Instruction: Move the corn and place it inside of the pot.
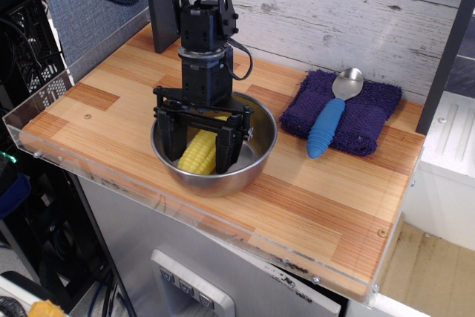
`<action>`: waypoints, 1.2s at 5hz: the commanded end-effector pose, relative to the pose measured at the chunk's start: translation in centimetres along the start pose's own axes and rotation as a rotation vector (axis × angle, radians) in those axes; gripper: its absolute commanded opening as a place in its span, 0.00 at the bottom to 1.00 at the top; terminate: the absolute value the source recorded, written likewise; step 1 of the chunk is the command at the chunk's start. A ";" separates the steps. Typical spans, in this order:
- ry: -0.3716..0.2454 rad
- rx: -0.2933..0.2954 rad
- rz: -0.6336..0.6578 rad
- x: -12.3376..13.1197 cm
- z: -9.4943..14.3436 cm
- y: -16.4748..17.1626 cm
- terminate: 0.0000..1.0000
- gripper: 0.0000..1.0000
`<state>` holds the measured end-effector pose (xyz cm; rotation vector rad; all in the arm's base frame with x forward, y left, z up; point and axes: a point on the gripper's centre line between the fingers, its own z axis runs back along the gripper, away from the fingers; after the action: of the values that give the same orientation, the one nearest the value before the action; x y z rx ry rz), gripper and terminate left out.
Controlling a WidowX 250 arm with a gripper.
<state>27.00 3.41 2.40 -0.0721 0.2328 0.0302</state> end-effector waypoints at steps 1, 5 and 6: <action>-0.349 0.058 -0.040 -1.7 7.9 -1.0 0.00 1.00; -0.421 0.026 -0.111 -2.7 14.9 -2.4 0.00 1.00; -0.421 0.026 -0.111 -2.7 14.9 -2.4 0.00 1.00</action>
<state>28.81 1.86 16.37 -0.0553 -0.1539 -0.0628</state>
